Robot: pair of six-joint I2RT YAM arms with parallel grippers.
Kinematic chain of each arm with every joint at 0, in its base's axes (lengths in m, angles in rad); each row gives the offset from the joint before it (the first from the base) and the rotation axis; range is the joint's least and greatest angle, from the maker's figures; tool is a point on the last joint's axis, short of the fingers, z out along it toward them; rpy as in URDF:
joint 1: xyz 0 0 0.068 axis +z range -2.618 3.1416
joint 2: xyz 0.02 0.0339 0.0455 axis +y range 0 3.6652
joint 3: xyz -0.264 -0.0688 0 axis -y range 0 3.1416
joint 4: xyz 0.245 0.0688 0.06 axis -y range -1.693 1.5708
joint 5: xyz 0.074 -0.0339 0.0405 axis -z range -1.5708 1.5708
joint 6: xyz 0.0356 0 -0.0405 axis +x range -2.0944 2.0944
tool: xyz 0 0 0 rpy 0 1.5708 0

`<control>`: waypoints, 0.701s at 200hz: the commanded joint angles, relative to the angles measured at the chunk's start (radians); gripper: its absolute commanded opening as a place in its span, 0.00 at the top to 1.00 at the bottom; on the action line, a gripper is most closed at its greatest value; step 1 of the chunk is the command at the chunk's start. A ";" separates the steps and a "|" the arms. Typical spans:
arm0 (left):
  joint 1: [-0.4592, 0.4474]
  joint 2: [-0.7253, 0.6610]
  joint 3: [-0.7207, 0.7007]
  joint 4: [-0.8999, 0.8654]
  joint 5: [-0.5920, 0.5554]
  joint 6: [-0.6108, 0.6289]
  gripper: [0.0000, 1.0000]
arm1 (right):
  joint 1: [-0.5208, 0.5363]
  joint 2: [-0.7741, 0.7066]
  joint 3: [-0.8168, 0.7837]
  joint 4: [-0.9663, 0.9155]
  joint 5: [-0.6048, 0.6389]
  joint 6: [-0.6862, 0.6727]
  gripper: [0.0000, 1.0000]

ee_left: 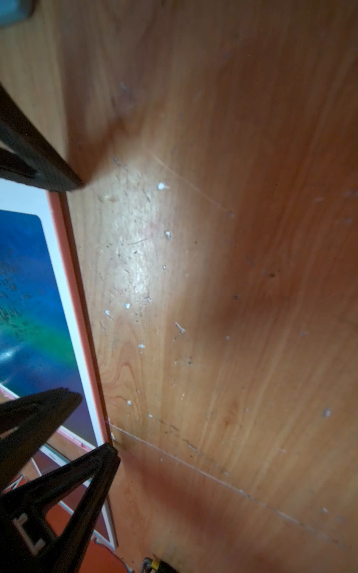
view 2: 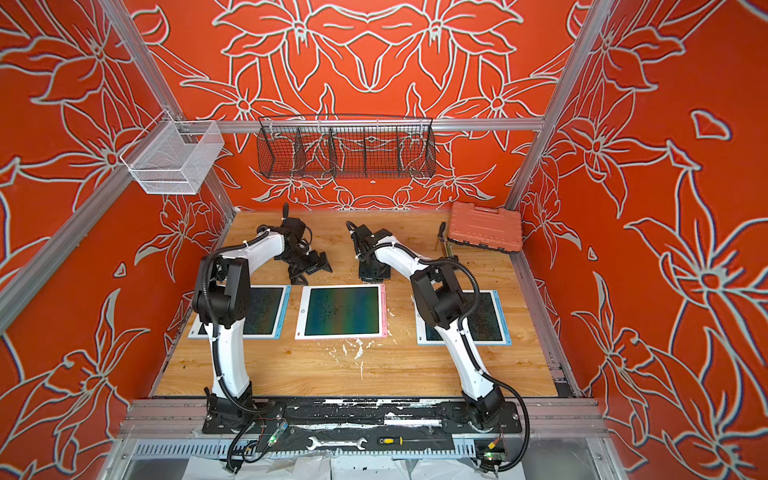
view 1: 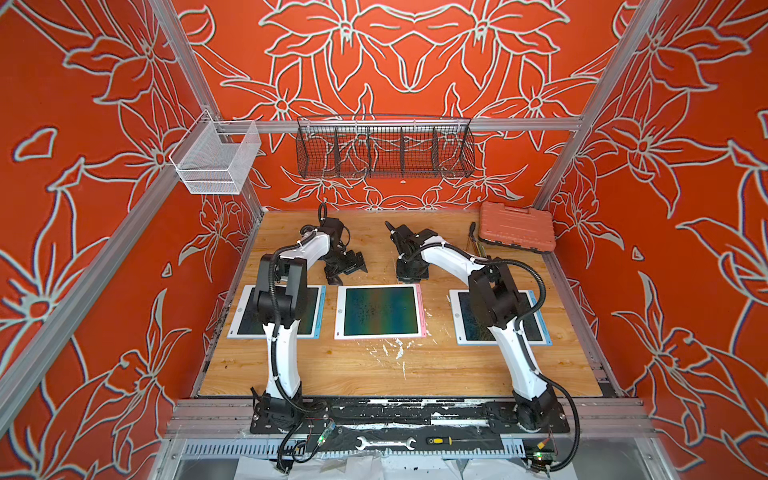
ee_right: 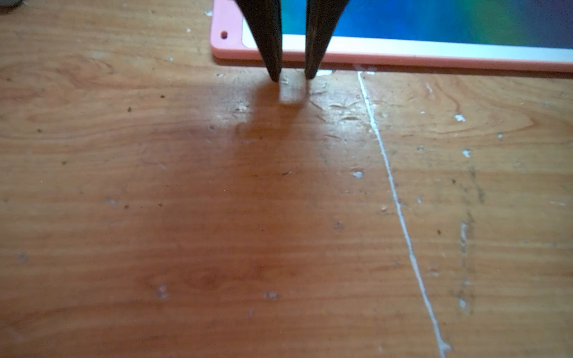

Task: Place the stylus back onto the writing tablet
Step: Adjust the writing tablet at the center of the board.

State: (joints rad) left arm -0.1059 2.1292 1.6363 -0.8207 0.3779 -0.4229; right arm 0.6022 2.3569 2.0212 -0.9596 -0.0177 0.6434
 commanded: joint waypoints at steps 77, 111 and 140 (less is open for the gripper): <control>0.010 -0.018 0.215 -0.194 -0.120 0.122 0.03 | 0.002 -0.018 0.235 -0.075 0.127 -0.091 0.78; 0.010 -0.132 0.092 -0.147 -0.135 0.091 0.03 | 0.002 -0.123 0.086 0.014 0.134 -0.109 0.77; 0.009 -0.260 -0.028 -0.117 -0.163 0.075 0.03 | 0.003 -0.242 -0.090 0.111 0.140 -0.129 0.70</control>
State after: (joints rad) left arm -0.0982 1.9930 1.6775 -0.9459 0.2523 -0.3340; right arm 0.6018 2.2318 2.0281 -0.9287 0.0872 0.5369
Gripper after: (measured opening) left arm 0.975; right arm 0.275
